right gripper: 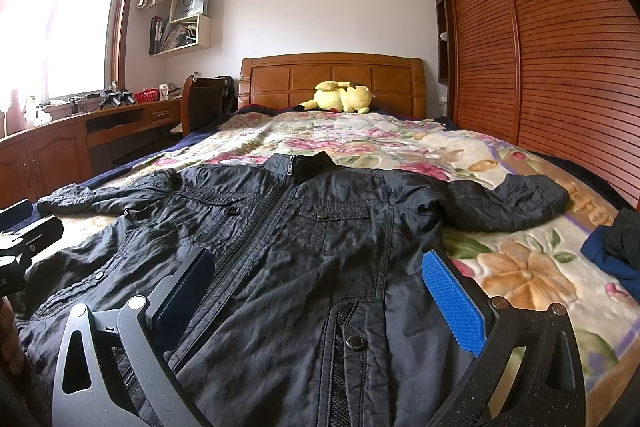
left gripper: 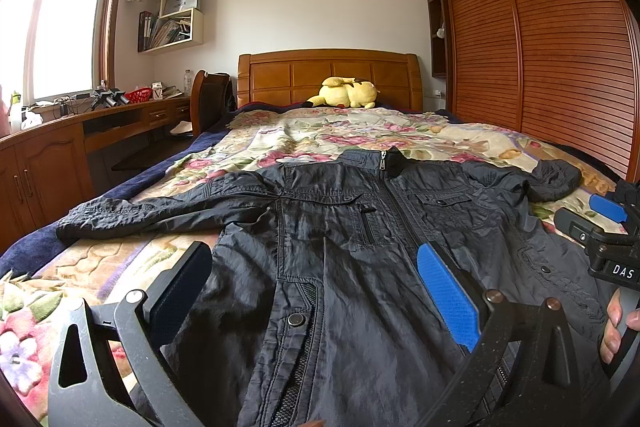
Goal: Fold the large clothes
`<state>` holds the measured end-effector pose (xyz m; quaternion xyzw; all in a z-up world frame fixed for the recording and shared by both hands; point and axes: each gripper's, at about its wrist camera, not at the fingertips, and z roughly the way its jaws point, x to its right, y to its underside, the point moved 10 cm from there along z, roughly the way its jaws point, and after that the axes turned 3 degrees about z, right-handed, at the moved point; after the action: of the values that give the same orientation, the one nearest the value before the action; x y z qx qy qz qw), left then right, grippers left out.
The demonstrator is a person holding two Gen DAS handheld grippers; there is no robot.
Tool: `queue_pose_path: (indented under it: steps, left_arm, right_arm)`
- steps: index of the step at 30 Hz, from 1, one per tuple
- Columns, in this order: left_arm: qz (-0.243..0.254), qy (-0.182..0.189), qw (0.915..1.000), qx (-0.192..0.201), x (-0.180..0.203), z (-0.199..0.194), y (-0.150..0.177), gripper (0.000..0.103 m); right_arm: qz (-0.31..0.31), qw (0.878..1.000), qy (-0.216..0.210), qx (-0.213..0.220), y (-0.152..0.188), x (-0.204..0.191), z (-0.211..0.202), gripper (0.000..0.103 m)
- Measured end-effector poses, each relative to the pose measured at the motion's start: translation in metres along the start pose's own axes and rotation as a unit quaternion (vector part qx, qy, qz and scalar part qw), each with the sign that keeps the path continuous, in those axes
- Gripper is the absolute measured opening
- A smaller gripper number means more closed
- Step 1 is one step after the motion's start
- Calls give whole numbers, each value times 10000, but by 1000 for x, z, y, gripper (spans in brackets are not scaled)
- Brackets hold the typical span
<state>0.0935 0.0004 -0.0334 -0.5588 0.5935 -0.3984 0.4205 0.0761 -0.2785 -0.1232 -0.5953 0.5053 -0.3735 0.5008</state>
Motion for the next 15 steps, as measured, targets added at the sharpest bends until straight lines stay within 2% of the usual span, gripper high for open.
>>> queue_pose_path:
  steps: [15]
  left_arm:
    - [62, 93, 9999, -98, 0, -3, -5, 103]
  right_arm:
    - [37, 10000, -25, -9, -2, 0, -1, 103]
